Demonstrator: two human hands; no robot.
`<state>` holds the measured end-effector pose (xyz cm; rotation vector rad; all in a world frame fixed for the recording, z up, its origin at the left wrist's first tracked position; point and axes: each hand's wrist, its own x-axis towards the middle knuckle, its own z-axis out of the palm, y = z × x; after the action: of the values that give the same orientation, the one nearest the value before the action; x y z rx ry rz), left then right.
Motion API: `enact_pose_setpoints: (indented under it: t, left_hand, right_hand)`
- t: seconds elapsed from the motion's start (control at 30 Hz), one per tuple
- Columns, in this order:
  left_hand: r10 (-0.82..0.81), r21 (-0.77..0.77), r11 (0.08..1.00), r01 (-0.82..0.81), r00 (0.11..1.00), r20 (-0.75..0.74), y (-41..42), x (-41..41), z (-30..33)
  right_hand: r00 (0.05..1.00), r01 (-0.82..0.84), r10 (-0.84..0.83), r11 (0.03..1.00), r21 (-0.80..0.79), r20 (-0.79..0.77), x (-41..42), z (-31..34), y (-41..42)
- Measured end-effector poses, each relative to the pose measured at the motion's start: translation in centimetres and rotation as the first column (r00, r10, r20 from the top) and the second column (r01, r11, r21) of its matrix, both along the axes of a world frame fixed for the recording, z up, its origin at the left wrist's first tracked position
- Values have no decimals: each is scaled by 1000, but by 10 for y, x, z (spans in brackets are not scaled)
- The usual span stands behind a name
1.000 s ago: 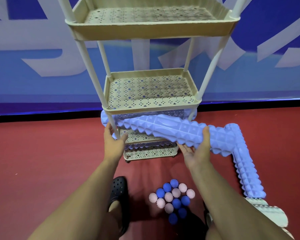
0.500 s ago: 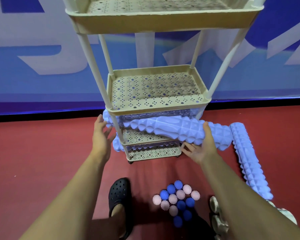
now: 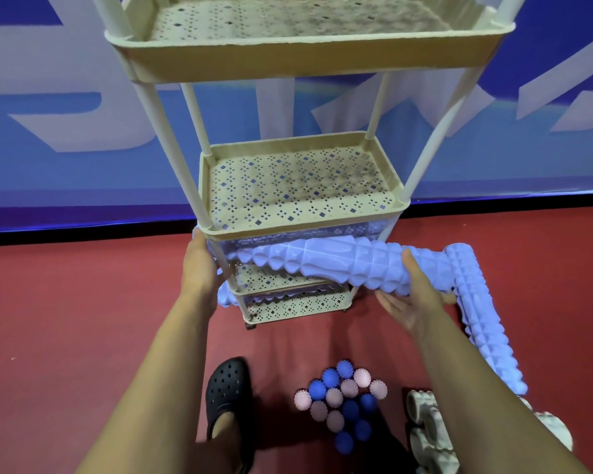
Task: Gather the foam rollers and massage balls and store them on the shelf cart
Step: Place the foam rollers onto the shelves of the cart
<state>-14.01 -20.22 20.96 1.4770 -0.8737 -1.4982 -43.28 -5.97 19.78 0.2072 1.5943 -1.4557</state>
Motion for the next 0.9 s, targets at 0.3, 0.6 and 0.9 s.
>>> enact_pose_setpoints:
  t: [0.3,0.6,0.9]
  left_hand:
    - [97,-34,995,-98,995,-13,-15,5,-7]
    - [246,-55,967,-249,967,-63,-22,20,-5]
    - [209,-96,972,-216,975,-77,-25,30,-4]
  right_hand:
    - [847,-86,186,972,217,-497,-11,6,-11]
    - [804,-230,328,941,249,-496,-4,5,-22]
    - [725,-318,459,885,341,-514,-11,15,-19]
